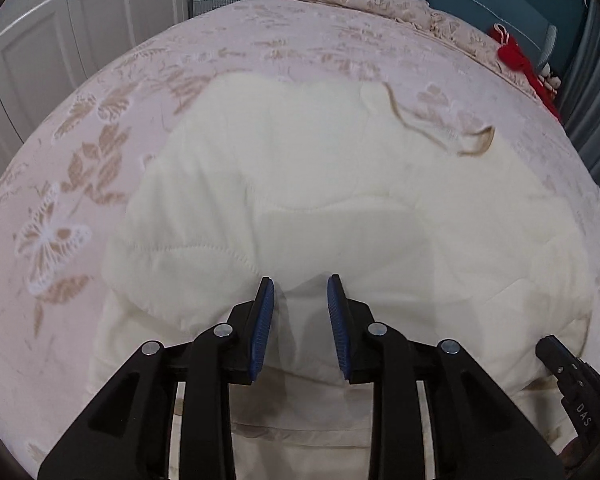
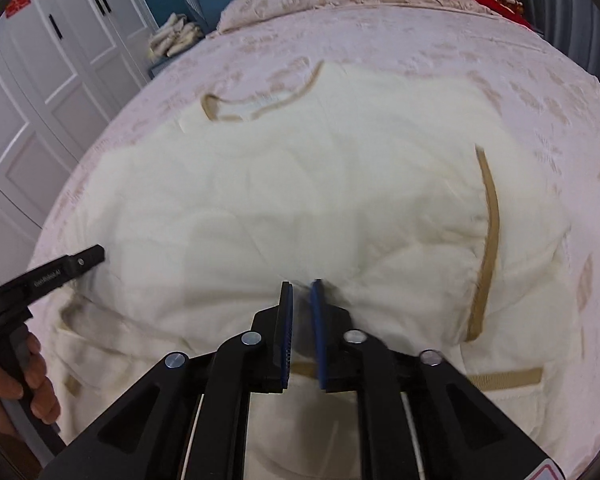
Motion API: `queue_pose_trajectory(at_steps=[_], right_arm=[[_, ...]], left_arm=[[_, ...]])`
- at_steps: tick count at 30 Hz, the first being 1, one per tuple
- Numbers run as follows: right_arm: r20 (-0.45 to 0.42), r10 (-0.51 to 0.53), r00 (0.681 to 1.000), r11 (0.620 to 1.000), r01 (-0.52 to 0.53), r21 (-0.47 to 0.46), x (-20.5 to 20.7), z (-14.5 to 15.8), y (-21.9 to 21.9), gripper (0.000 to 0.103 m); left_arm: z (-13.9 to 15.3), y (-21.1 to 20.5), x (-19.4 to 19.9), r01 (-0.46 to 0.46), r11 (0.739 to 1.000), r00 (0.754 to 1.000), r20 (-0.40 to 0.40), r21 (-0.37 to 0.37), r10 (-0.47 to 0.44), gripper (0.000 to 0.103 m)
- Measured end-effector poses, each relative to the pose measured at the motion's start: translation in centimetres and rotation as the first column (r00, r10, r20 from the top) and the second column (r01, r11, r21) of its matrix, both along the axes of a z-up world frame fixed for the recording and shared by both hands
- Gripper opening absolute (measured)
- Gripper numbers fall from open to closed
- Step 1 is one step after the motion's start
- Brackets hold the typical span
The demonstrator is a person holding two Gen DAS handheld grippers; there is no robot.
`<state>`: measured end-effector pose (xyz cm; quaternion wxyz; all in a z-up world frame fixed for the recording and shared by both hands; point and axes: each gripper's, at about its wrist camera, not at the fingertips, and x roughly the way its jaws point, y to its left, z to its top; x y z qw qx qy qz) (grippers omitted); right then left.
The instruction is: Fold large clothes
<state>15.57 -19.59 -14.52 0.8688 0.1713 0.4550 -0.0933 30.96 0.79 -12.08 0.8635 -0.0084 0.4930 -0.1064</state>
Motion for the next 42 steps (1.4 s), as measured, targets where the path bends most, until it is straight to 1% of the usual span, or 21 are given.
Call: queue_pose_trajectory(at_steps=[3,7,13,17,23,25,26,27,28,29,30,31,32,33,35,36,37,38,41,42], right_arm=[[0.018,-0.005,1.0,1.0,0.004,0.027,-0.9,-1.2,-0.5,0.0],[0.039,-0.024,0.999,0.996,0.02,0.083,-1.3,-2.1,-1.4,0.0],[0.061,-0.021,0.998,0.998,0.018,0.056,-1.2,-2.5,-0.8,0.0],[0.07,-0.019,0.997,0.999,0.016,0.038,-1.4,-2.5,-0.6,0.0],[0.088,-0.02,0.996,0.999,0.016,0.042,-1.6,-2.5,-0.6,0.0],[0.095,-0.019,0.995,0.998,0.013,0.057,-1.7,-2.2,-0.7,0.0],[0.094,-0.017,0.995,0.998,0.011,0.065,-1.6,-2.0,-0.8,0.003],[0.089,-0.007,0.996,0.998,0.001,0.065,-1.7,-1.4,-0.8,0.007],[0.079,0.001,0.997,0.998,-0.005,0.055,-1.8,-0.9,-0.7,0.012],[0.071,0.011,0.997,0.999,-0.013,0.039,-1.8,0.1,-0.5,0.033],[0.088,0.017,0.996,1.0,-0.019,0.023,-1.9,1.3,-0.4,0.058],[0.123,0.012,0.992,1.0,-0.012,0.002,-1.9,2.5,-0.2,0.065],[0.177,0.014,0.984,1.0,-0.009,-0.029,-1.7,4.1,0.0,0.068],[0.206,0.032,0.978,0.999,-0.022,-0.048,-1.1,5.2,0.1,0.069],[0.23,0.071,0.971,0.996,-0.055,-0.075,1.2,7.0,0.4,0.071],[0.242,0.087,0.966,0.994,-0.069,-0.084,2.8,7.7,0.6,0.073],[0.251,0.095,0.963,0.993,-0.075,-0.088,3.9,8.1,0.7,0.074],[0.267,0.105,0.958,0.992,-0.084,-0.09,6.1,8.5,0.8,0.077],[0.274,0.112,0.955,0.991,-0.089,-0.096,11.0,8.2,1.1,0.078],[0.263,0.118,0.958,0.991,-0.098,-0.09,13.3,7.7,1.2,0.078]], left_arm=[[-0.9,0.0,-0.2,0.02,1.0,1.0,0.015,0.021,-0.02,0.027],[-1.4,-0.8,-0.7,0.034,0.997,0.998,0.054,0.064,-0.038,0.027],[-2.0,-1.0,-1.2,0.035,0.996,0.994,0.097,0.084,-0.043,0.027],[-2.2,-1.0,-1.3,0.035,0.996,0.993,0.112,0.084,-0.044,0.027],[-2.5,-1.3,-1.8,0.034,0.994,0.988,0.145,0.104,-0.049,0.027],[-2.2,-1.1,-1.9,0.035,0.995,0.988,0.147,0.097,-0.049,0.027],[-1.6,-1.0,-1.9,0.041,0.995,0.988,0.142,0.091,-0.054,0.027],[-0.9,-0.8,-1.8,0.054,0.995,0.989,0.134,0.087,-0.065,0.03],[-0.2,-0.7,-1.7,0.063,0.995,0.989,0.128,0.075,-0.072,0.039],[0.8,-0.4,-1.5,0.064,0.996,0.989,0.133,0.053,-0.071,0.049],[2.5,0.1,-1.2,0.059,0.998,0.984,0.166,0.015,-0.061,0.055],[3.6,0.4,-0.8,0.055,0.998,0.98,0.192,-0.011,-0.051,0.067],[5.1,0.7,0.0,0.044,0.998,0.974,0.222,-0.046,-0.033,0.077],[6.0,0.9,0.8,0.035,0.997,0.972,0.235,-0.067,-0.018,0.08],[7.7,1.0,4.2,0.018,0.992,0.975,0.224,-0.125,0.01,0.082],[8.0,0.9,5.3,0.008,0.991,0.976,0.215,-0.131,0.02,0.082],[8.0,0.7,7.3,-0.015,0.991,0.98,0.196,-0.134,0.041,0.082],[7.8,0.4,9.2,-0.027,0.992,0.982,0.182,-0.126,0.05,0.082],[6.6,-0.4,12.9,-0.067,0.997,0.982,0.176,-0.039,0.072,0.082],[5.7,-0.7,14.4,-0.072,0.997,0.985,0.157,-0.01,0.073,0.082]])
